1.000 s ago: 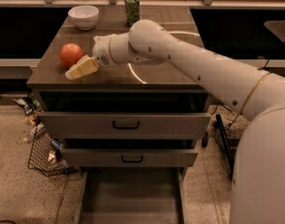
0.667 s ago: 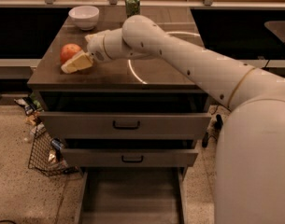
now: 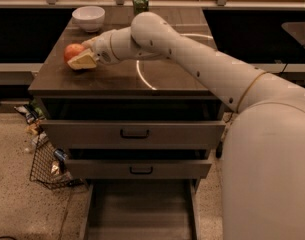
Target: Place apple into bottom drawer
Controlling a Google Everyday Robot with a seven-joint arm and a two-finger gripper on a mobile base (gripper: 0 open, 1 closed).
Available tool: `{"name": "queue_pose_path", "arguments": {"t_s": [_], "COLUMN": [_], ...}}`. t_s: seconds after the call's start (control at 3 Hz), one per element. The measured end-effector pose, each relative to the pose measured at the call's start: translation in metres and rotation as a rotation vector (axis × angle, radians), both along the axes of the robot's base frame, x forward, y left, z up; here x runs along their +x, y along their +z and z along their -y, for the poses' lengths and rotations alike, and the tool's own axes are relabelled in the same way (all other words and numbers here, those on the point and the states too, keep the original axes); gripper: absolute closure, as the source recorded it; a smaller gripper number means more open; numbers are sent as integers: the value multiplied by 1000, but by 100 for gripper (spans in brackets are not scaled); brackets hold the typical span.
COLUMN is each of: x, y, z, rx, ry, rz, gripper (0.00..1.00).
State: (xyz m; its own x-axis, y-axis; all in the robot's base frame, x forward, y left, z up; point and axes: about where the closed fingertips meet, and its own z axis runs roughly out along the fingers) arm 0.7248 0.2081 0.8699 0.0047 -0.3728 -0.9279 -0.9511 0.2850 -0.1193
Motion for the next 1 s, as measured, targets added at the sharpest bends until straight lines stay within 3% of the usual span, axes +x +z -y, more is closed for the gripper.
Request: {"name": "queue_pose_path", "arguments": {"t_s": [0.33, 0.67, 1.0], "x": [-24, -75, -147], "y": [24, 65, 87], "z": [30, 83, 120], "rx": [-8, -68, -81], "ry": [4, -13, 19], "rz": [1, 12, -27], "gripper": [87, 100, 100]}}
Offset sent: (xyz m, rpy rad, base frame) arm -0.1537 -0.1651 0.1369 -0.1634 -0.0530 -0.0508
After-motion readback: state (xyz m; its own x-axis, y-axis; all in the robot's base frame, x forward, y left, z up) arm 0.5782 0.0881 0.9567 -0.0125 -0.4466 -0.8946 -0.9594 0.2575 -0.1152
